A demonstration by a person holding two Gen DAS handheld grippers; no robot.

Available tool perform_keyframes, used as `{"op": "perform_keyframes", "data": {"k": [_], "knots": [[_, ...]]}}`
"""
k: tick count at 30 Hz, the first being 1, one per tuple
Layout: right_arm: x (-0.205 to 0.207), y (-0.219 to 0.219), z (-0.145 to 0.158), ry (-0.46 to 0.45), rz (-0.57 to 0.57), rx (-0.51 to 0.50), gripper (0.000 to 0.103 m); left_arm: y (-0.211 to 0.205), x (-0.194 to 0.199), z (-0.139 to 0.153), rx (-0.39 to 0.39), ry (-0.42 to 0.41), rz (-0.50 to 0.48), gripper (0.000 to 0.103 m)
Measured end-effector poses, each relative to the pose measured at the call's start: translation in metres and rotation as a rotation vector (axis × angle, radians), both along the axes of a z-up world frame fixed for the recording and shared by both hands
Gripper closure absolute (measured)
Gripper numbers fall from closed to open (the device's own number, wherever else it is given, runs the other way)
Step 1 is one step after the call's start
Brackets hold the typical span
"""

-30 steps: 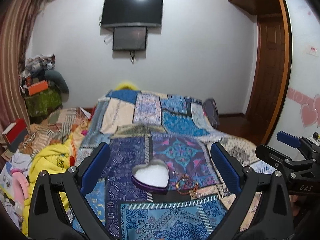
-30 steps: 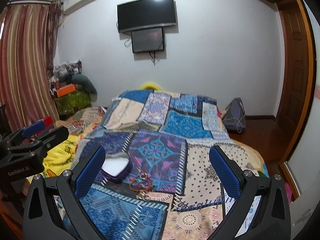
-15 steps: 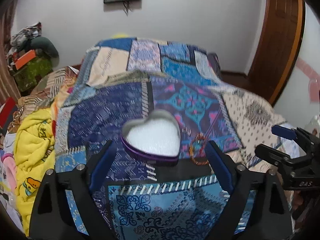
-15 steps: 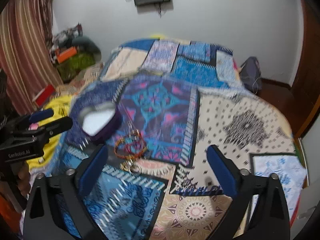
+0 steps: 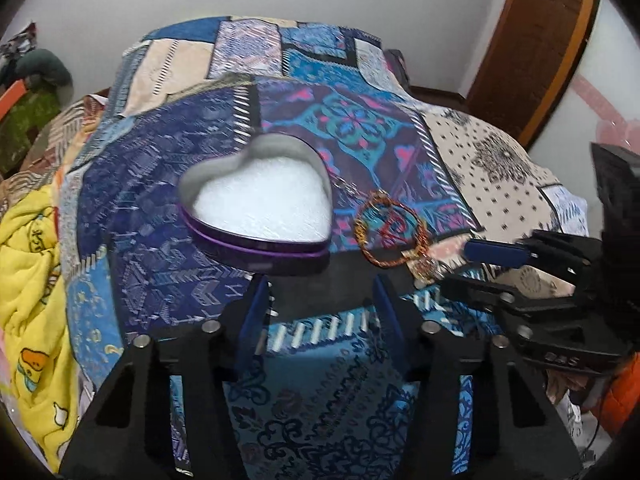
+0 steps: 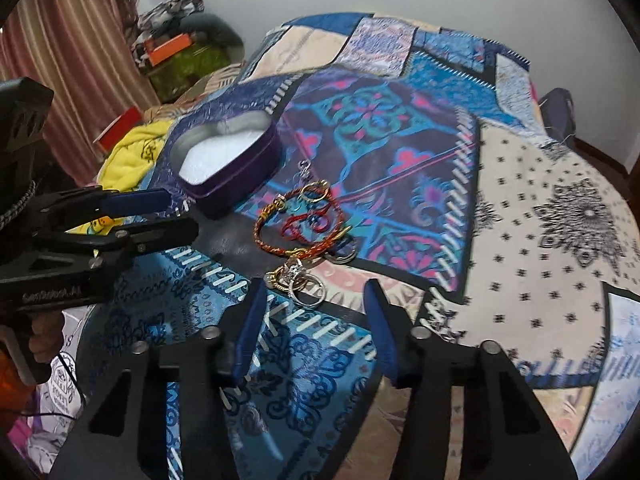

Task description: Organize jewelry

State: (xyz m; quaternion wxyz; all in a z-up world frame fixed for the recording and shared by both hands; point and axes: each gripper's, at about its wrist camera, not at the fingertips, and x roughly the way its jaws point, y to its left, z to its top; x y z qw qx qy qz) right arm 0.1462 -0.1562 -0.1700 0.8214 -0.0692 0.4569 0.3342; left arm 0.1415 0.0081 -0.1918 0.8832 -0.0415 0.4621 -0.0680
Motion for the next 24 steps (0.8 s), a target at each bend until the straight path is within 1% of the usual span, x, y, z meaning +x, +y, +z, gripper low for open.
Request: {"op": "perform_keyframes", "data": {"k": [5,7,11,20,24], "knots": [[0.003,0.001,-0.005,0.010,0.006,-0.004,0.076,-0.007,0.004,-0.004,-0.024,0.019,-0.036,0.055],[0.003,0.000,-0.006,0.011,0.010,0.000,0.084,-0.010,0.006,-0.006,-0.031,0.025,-0.048,0.055],[0.003,-0.003,-0.007,0.012,0.008,0.015,0.084,-0.017,0.008,-0.009,-0.041,0.036,-0.071,0.056],[0.002,-0.014,0.004,0.000,-0.031,0.037,0.084,-0.038,0.016,-0.015,-0.064,0.054,-0.151,0.069],[0.004,-0.023,0.007,-0.011,-0.057,0.039,0.084,-0.051,0.022,-0.019,-0.058,0.057,-0.186,0.069]]}}
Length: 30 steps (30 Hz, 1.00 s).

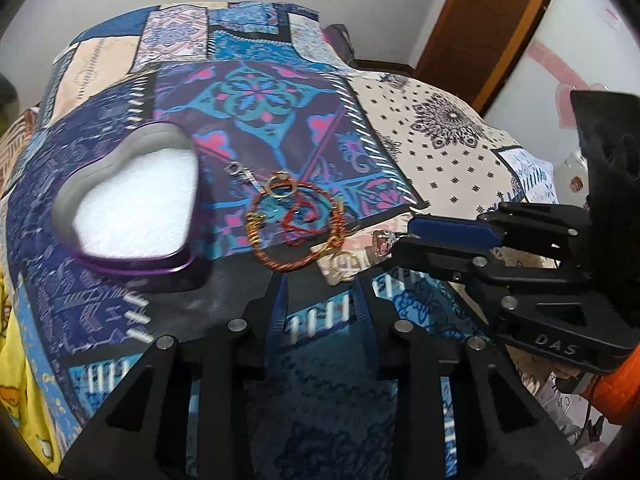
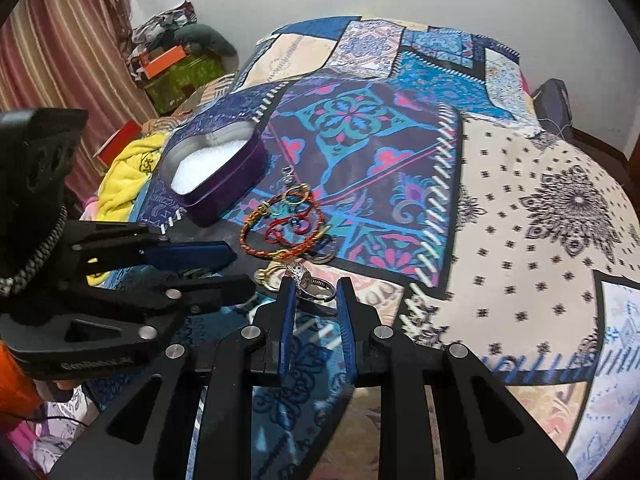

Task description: Organize jewelry

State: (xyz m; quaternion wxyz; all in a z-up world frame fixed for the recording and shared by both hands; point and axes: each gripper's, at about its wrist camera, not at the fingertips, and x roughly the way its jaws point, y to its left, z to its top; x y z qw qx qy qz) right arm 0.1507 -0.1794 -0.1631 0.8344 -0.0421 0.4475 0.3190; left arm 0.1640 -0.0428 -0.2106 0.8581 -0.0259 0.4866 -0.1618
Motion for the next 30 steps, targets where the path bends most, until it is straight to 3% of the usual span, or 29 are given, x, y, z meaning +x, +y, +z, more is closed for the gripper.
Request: {"op": "perform_keyframes", "data": {"k": [10,17,30], "knots": [[0.003,-0.014,0.006,-0.011,-0.041,0.018,0.084,-0.025,0.008,-0.006,0.073,-0.036,-0.048,0.072],[0.003,-0.018,0.010,-0.022,-0.050,0.023,0.084,-0.025,0.007,-0.002,0.076,-0.040,-0.033,0.095],[0.001,-0.004,0.038,-0.089,-0.037,0.050,0.084,-0.002,-0.005,0.042,0.034,-0.140,0.050,0.095]]}}
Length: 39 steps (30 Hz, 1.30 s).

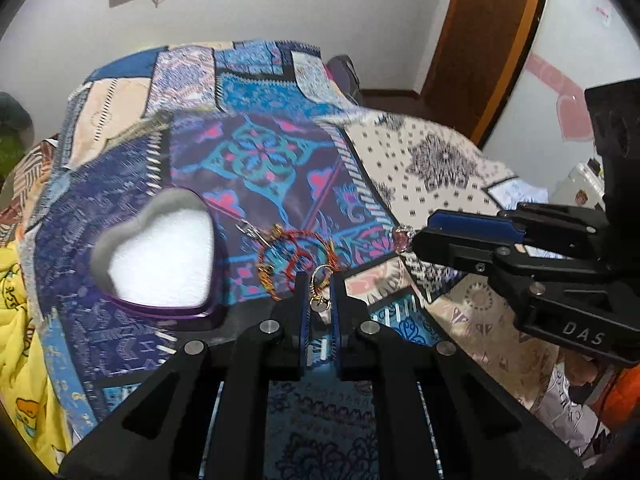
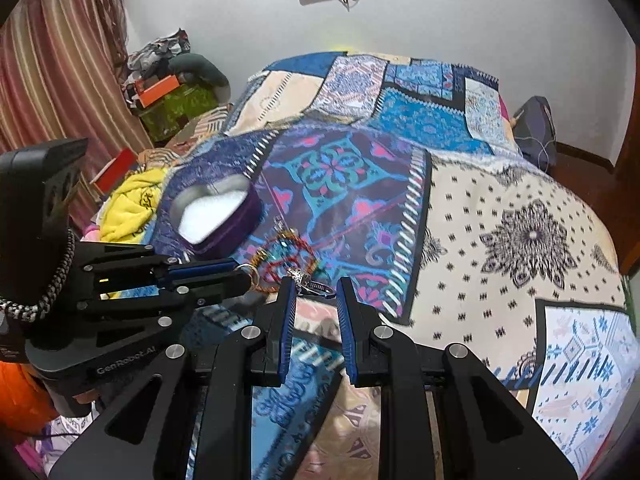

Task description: Organize jewelry

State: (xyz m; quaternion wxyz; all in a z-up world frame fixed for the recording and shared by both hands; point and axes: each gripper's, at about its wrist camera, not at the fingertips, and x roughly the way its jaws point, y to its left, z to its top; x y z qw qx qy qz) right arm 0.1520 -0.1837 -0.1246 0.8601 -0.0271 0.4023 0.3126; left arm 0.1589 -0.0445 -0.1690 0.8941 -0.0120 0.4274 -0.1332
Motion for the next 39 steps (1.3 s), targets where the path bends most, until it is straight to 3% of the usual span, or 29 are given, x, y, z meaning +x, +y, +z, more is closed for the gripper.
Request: {"op": "perform_keyframes", "data": {"k": [11,24,31,39], "knots": [[0.004,0.036,0.025,-0.056,0.047,0.046,0.084,0.042,-0.007,0.039,-0.040,-0.102,0.098,0.095],[0.015,0.072,0.035,-0.088,0.090,0.073,0.084,0.091,-0.004,0.063,-0.013,-0.187,0.199,0.095],[0.027,0.094,0.026,-0.073,0.117,0.050,0.084,0.111,0.009,0.051,-0.030,-0.137,0.192,0.095],[0.040,0.117,0.001,-0.034,0.156,-0.024,0.084,0.114,0.023,0.021,0.041,-0.050,0.163,0.095]]}}
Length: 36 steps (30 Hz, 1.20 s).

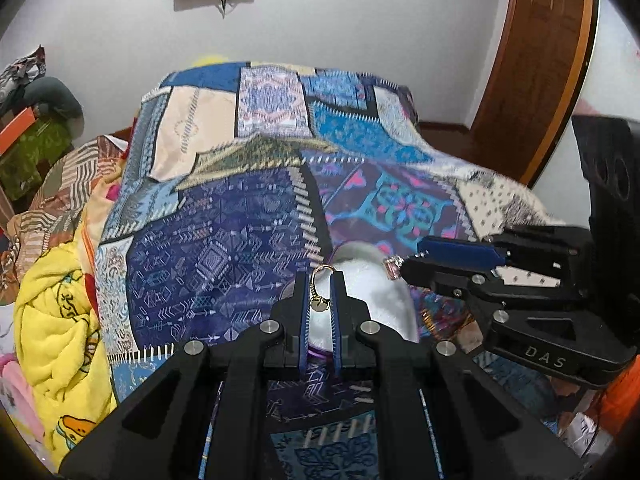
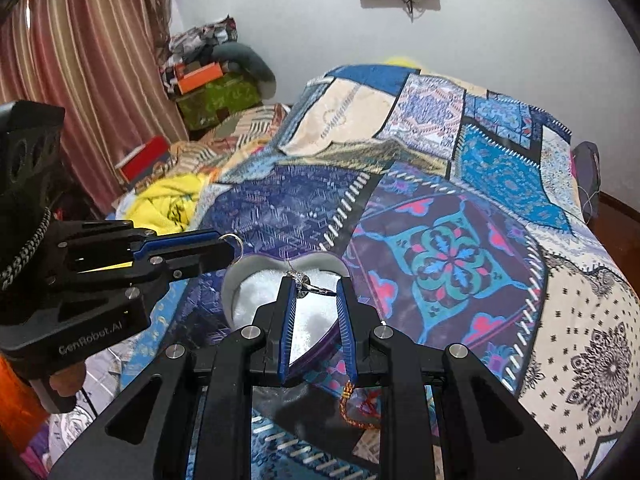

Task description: Organize jewelry

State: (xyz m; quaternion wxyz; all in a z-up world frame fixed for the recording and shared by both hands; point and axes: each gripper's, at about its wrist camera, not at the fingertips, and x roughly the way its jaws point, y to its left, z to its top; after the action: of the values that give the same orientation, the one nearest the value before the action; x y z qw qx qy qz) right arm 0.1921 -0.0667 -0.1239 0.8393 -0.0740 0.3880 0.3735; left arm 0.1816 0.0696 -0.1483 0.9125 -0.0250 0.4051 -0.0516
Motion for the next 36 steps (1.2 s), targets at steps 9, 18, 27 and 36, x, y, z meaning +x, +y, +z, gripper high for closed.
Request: {"op": "perform_keyframes", "data": {"k": [9,18,27,36], "knots": [[0.008,0.015,-0.012,0.013,0.028,-0.052,0.084,0.005,0.005,-0.016,0.027,0.044,-0.008,0.095],[0.006,0.023,-0.016,0.008,0.058,-0.081,0.084,0.007,0.005,-0.013,0.019,0.039,-0.003,0.095],[-0.003,0.020,-0.006,-0.042,0.054,-0.102,0.066,0.013,-0.004,-0.002,0.029,0.010,0.055,0.074],[-0.006,0.001,0.012,-0.068,0.001,-0.084,0.063,0.012,-0.019,0.017,0.038,-0.036,0.096,0.061]]}}
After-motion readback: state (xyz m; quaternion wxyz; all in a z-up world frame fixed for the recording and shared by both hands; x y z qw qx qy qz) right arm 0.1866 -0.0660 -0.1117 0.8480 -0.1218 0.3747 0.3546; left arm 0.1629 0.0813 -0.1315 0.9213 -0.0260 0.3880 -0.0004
